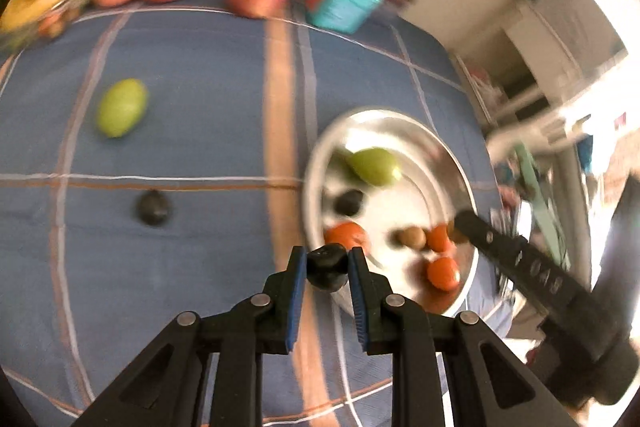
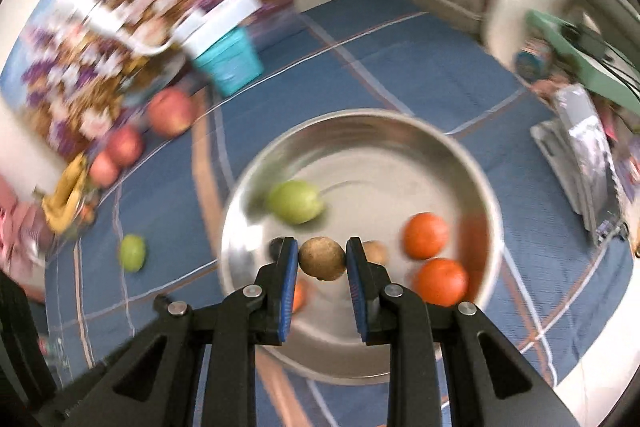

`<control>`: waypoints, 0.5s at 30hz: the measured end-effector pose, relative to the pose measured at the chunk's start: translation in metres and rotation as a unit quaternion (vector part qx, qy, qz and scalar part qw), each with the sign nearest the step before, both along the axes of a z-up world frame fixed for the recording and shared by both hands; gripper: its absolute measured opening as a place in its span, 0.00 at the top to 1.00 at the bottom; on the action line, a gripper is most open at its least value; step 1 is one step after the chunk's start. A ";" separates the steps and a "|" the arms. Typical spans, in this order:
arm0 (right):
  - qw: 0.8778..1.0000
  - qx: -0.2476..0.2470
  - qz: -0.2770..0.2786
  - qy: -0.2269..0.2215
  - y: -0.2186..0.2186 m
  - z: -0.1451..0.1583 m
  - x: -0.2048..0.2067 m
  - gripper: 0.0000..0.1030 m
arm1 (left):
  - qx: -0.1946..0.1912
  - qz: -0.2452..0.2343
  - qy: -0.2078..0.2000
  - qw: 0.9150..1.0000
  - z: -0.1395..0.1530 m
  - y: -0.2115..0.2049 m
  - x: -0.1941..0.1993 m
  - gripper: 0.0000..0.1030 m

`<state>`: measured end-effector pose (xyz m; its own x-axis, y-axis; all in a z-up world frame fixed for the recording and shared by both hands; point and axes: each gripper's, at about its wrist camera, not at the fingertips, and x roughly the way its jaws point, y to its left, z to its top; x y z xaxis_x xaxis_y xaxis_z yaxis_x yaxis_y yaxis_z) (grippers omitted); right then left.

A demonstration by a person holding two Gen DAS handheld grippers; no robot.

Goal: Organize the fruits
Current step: 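Carry the plum and kiwi over the steel plate and open both tools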

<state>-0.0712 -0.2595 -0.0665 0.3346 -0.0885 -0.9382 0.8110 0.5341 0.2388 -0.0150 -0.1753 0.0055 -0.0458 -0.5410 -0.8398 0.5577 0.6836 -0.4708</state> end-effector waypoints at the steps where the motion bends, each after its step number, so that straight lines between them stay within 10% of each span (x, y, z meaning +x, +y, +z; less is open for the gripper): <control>1: 1.000 -0.002 -0.007 0.000 -0.003 0.001 -0.005 0.75 | 0.001 -0.011 -0.002 1.000 -0.001 -0.007 -0.006 0.78; 12: 1.000 0.007 -0.017 0.005 -0.013 -0.006 -0.021 0.74 | 0.013 -0.045 0.003 0.999 -0.012 -0.030 -0.023 0.73; 15: 1.000 0.009 -0.015 0.007 -0.012 -0.007 -0.020 0.73 | 0.010 -0.043 0.004 0.999 -0.012 -0.030 -0.023 0.54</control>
<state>-0.0914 -0.2716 -0.0740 0.3193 -0.0814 -0.9441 0.8301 0.5046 0.2373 -0.0383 -0.2053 -0.0062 -0.0986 -0.5178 -0.8498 0.6108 0.6427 -0.4625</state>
